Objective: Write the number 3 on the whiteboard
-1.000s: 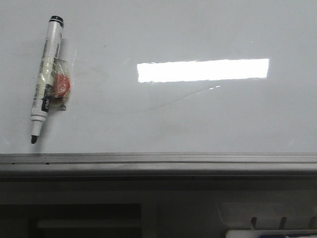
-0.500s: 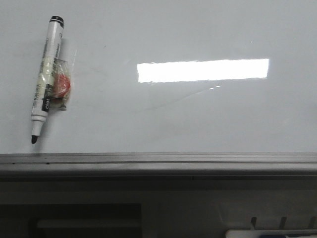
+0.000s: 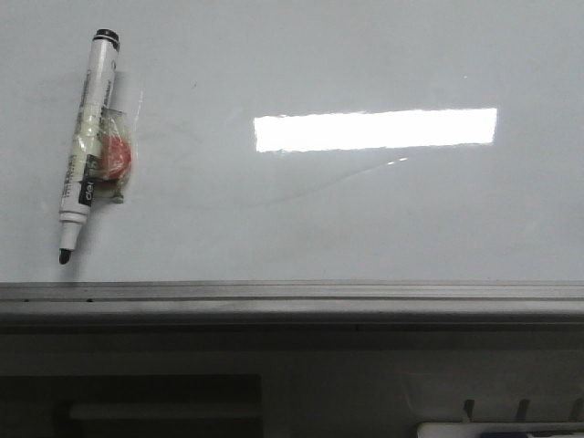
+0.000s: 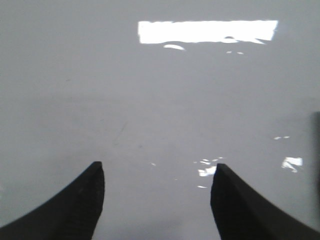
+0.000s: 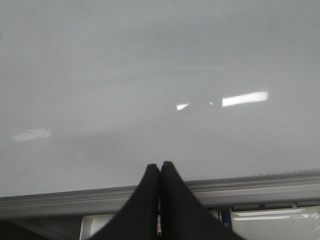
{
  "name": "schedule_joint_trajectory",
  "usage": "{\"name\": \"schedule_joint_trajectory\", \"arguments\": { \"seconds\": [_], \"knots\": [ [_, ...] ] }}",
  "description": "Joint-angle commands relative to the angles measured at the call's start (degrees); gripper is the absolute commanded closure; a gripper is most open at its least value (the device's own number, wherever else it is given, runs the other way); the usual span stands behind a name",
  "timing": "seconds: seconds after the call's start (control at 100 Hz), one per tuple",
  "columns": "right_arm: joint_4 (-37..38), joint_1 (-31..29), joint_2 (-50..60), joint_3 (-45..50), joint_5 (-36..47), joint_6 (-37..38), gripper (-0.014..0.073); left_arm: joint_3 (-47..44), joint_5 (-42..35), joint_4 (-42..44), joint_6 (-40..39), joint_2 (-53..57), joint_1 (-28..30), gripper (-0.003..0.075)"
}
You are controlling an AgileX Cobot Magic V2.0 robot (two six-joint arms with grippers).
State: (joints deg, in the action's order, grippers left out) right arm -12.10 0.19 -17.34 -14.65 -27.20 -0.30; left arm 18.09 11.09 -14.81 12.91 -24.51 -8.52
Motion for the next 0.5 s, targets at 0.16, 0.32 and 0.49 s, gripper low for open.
{"name": "schedule_joint_trajectory", "arguments": {
  "seconds": [0.16,0.32,0.49],
  "knots": [
    [-0.1,0.0,-1.0,-2.1,3.6,-0.6,0.0655,2.0,-11.1,-0.8,2.3,-3.3,-18.0,0.0276],
    [-0.1,0.0,-1.0,-2.1,3.7,-0.6,0.0655,2.0,-14.8,-1.1,2.0,-7.1,-29.0,0.0237],
    [-0.1,0.0,-1.0,-2.1,3.8,-0.6,0.0655,2.0,-16.8,-2.8,2.0,-14.6,-35.7,0.0237]
  ]
}}
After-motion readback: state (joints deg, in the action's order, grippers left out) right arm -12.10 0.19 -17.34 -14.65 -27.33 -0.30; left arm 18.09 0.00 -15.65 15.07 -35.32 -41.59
